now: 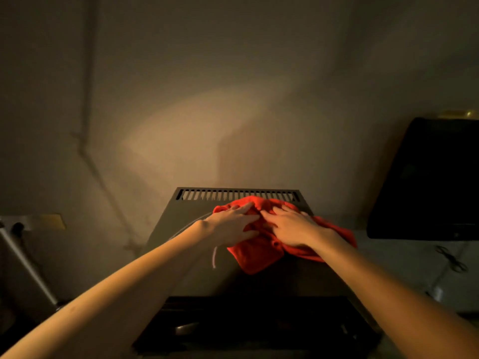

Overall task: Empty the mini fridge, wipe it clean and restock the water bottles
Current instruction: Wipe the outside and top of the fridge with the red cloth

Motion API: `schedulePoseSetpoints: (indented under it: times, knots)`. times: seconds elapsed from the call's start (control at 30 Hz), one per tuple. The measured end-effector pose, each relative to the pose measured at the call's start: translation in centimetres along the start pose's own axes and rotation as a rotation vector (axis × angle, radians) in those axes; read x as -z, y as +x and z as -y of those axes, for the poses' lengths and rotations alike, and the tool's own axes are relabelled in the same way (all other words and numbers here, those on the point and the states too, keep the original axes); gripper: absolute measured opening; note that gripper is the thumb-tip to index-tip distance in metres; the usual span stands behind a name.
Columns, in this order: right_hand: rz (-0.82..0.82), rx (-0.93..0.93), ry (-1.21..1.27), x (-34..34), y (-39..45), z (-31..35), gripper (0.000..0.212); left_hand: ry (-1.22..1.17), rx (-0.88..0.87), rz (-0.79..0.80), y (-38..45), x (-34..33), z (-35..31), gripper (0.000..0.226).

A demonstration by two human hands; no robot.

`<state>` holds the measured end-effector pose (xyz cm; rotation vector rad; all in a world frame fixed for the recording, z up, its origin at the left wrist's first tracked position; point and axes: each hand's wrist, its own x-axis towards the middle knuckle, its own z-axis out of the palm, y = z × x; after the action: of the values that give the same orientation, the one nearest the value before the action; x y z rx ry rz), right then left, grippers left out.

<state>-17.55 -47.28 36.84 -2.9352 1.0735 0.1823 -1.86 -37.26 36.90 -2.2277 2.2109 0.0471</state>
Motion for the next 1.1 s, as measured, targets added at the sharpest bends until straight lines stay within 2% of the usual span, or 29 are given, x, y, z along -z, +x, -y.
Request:
schedulePoseSetpoints:
  times: [0.2, 0.33, 0.43, 0.57, 0.73, 0.87, 1.1]
  knots:
    - [-0.045, 0.026, 0.009, -0.3, -1.3, 6.5, 0.053, -0.012, -0.06, 0.061, -4.8, -0.1, 5.0, 0.054]
    - [-0.048, 0.05, 0.005, -0.6, -3.9, 9.7, 0.053, -0.045, -0.188, 0.03, -9.0, 0.3, 6.6, 0.037]
    - [-0.055, 0.098, 0.005, -0.9, -5.9, 12.0, 0.056, -0.011, -0.176, 0.038, -11.3, 0.0, 7.3, 0.031]
    - [-0.051, 0.107, 0.029, -1.4, -6.8, 13.6, 0.061, 0.082, -0.182, 0.061, -12.7, 0.4, 7.4, 0.034]
    - [-0.061, 0.076, 0.037, -1.3, -5.2, 13.2, 0.062, -0.009, -0.165, 0.047, -11.7, 0.3, 7.9, 0.046]
    - [-0.036, 0.052, 0.055, -1.0, -1.7, 12.0, 0.061, 0.008, -0.121, 0.062, -9.1, 0.0, 8.7, 0.064]
    - [-0.022, 0.019, 0.09, -0.5, 5.3, 9.5, 0.059, 0.027, 0.017, 0.1, -3.5, 0.5, 9.9, 0.067]
